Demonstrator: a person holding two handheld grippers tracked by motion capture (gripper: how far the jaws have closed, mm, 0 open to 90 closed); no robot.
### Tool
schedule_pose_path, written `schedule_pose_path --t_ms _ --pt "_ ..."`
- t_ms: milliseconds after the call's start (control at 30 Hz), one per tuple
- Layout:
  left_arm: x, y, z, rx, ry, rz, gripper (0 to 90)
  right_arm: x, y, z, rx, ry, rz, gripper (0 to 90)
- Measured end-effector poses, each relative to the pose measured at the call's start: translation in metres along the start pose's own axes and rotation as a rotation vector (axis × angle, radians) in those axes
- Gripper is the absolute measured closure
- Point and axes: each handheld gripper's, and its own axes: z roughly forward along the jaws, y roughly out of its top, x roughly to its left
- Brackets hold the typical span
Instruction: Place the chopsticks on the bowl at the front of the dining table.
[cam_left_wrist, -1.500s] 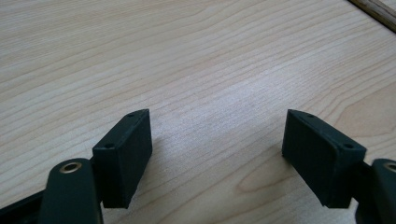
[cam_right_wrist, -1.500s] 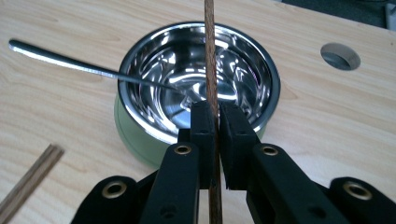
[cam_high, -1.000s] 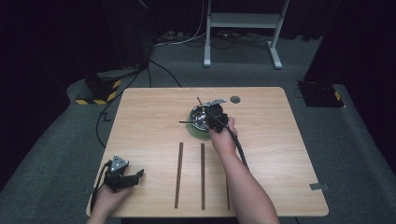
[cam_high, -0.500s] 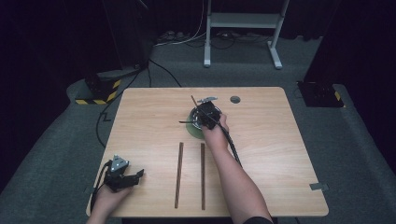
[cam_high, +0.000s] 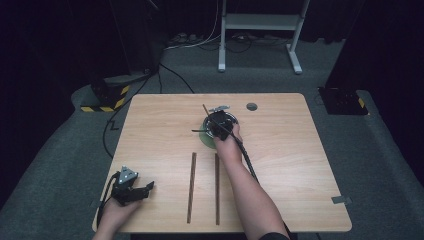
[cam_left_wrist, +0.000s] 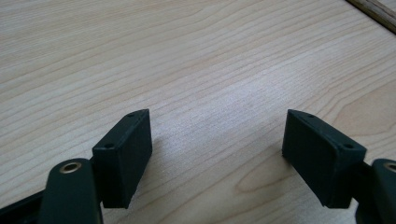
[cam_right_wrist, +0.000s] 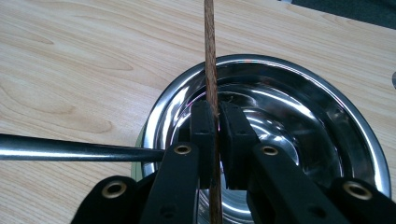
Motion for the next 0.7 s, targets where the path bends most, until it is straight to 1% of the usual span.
schedule_pose_path --t_ms 100,267,300,400,433,500,667,700 --pt "0.0 0.0 0.0 0.0 0.0 0.0 24.2 0.001 -0.001 0.0 0.003 -0.002 0.011 84.5" --pt "0.0 0.0 0.0 0.001 0.0 0.0 24.3 0.0 -0.002 0.002 0.001 -0.009 0.005 84.4" --pt "0.0 0.0 0.0 0.001 0.0 0.0 24.3 0.001 -0.002 0.002 0.006 -0.004 0.01 84.3" --pt "0.0 0.0 0.0 0.001 0.001 0.0 24.3 0.002 -0.003 0.002 -0.001 -0.002 0.01 83.7" --pt "0.0 0.0 0.0 0.001 0.0 0.0 24.3 0.002 -0.003 0.002 0.004 0.007 0.01 83.6" --pt "0.0 0.0 0.0 0.002 0.001 0.0 24.2 0.003 -0.003 0.001 -0.004 0.003 0.007 78.1" --pt "0.0 0.0 0.0 0.001 0.0 0.0 24.2 0.0 0.0 -0.006 -0.01 0.005 0.015 74.1" --pt "0.0 0.0 0.0 0.002 0.0 0.0 24.2 -0.002 0.001 -0.012 -0.021 0.006 0.02 73.8"
